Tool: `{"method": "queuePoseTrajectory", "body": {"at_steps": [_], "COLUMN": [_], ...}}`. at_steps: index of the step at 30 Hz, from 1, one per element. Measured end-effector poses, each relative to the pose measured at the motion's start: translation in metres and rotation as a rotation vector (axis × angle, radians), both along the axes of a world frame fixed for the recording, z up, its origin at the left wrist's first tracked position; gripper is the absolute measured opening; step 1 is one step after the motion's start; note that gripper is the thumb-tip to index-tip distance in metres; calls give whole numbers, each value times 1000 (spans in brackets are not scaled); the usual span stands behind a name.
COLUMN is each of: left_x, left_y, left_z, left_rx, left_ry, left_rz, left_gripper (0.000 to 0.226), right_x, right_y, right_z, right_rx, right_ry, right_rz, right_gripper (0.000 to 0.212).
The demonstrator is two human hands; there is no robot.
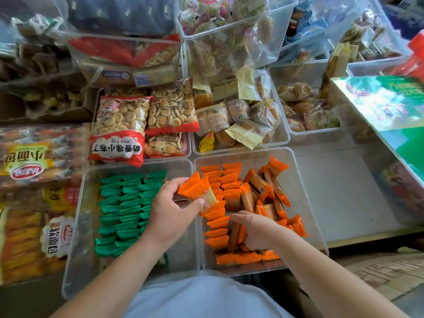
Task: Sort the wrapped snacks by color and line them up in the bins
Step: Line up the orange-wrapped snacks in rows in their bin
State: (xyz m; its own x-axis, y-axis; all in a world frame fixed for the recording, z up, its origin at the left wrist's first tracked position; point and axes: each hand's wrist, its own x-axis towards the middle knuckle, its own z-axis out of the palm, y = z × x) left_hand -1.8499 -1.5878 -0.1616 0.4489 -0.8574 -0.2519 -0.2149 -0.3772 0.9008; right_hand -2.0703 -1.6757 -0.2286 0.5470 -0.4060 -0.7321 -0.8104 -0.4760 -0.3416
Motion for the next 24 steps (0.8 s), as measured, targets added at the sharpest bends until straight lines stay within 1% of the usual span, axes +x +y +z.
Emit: {"method": "queuePoseTrajectory", "body": {"at_steps": [2,4,7,9,12,14,16,17,21,22,24], "left_x": [-1,-3,-5,-6,-12,-16,-18,-18,-15,-14,-13], "left_y": [1,3,5,7,9,11,13,15,20,21,23], "left_z": [0,1,3,4,4,1,-2,-3,-2,-2,-1], "left_rx": [16,30,43,42,44,66,82,87,66,58,46], "left_ry": [24,49,51,49,47,50,59,61,90,90,98], "left_rz": [-11,-37,-78,-102,-123,-138,-143,-137,-102,-93,-75], "left_gripper": [41,41,42,43,43,44,45,46,44,44,43], "right_x": [1,1,-2,-6,-16,-21,-21,-19,-1,3,6], "right_y": [0,-1,-2,0,12,21,26,27,37,41,45], "right_z": [-3,-4,3,8,10,8,9,9,10,9,8], "right_rx": [11,11,13,-22,-126,-144,-150,-155,-188,-188,-152], "right_ry": [-54,-72,-66,-70,-48,-42,-41,-39,-27,-26,-42], "right_rz": [-56,-96,-95,-120,-41,2,-18,-35,-73,-77,-123], "right_gripper": [77,73,84,90,97,96,94,97,118,119,113]}}
